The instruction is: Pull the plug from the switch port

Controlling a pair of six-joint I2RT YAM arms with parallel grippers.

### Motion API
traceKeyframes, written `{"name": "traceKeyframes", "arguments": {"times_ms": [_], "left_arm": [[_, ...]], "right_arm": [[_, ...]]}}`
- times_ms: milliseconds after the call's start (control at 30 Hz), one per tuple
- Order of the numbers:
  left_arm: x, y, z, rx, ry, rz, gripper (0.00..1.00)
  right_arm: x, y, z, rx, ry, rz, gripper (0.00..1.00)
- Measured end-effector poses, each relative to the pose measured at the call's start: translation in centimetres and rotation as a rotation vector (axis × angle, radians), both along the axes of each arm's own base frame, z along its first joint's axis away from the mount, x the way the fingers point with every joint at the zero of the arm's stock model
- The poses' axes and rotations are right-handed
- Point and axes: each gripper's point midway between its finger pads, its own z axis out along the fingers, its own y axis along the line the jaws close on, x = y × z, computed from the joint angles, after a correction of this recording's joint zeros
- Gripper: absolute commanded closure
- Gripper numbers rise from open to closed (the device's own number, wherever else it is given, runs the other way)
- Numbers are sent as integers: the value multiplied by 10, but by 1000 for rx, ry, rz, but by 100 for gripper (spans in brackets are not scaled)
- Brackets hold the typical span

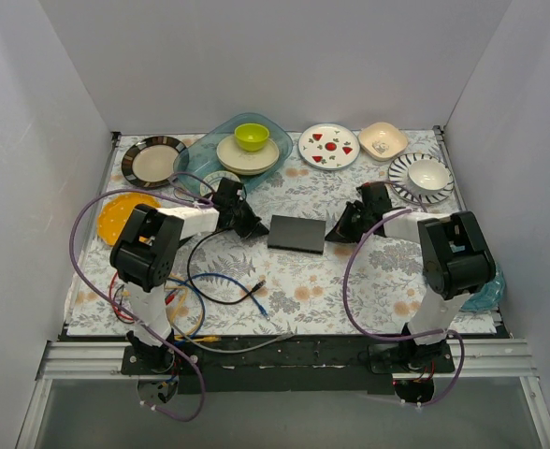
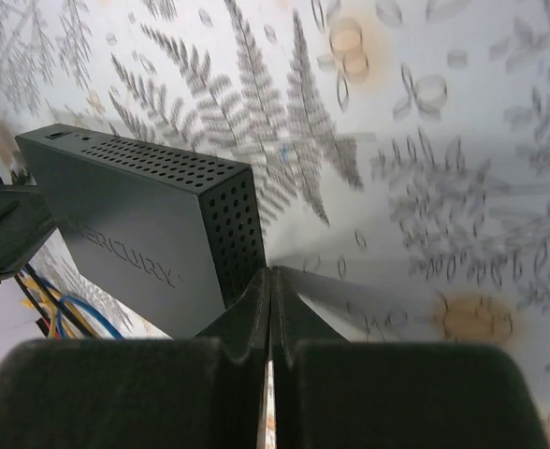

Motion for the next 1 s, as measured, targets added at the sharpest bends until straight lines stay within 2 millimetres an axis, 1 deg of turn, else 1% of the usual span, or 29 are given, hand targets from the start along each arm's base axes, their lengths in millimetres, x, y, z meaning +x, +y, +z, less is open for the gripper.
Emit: {"name": "traceKeyframes", "arguments": {"times_ms": [100, 233, 333, 400, 467, 567, 667, 700, 767, 800, 833, 933, 1000], "left_arm": [[-21, 0, 0, 1, 8, -8, 100], [-51, -1, 2, 6, 27, -22, 100], [-68, -2, 5, 9, 32, -29, 100], [-73, -2, 7, 10, 34, -33, 99], [-76, -1, 8, 13, 41, -31, 92], [-77, 1, 8, 28, 41, -26, 87], [-76, 4, 14, 47, 33, -27, 82], [-75, 5, 18, 53, 25, -30, 77], [-69, 4, 29, 58, -6, -37, 73], [-65, 3, 39, 59, -33, -42, 69], [-59, 2, 51, 56, -73, -45, 61], [-47, 1, 86, 44, -180, -48, 51], [-43, 4, 107, 40, -242, -40, 54]], "right_arm": [[-20, -3, -1, 3, 9, 7, 99], [-38, -6, -1, 6, 8, 10, 99], [-49, -8, -1, 7, 9, 13, 99], [-53, -8, -1, 5, 9, 14, 99], [-56, -8, -1, 5, 10, 16, 99], [-58, -8, -1, 2, 9, 20, 99], [-59, -8, -1, -5, 10, 28, 99], [-60, -8, -1, -8, 13, 30, 99], [-61, -9, -1, -20, 20, 37, 99], [-61, -10, -1, -28, 23, 40, 99], [-61, -10, 0, -37, 25, 44, 99], [-58, -12, 3, -54, 22, 53, 99], [-55, -12, 5, -61, 14, 57, 99]]}}
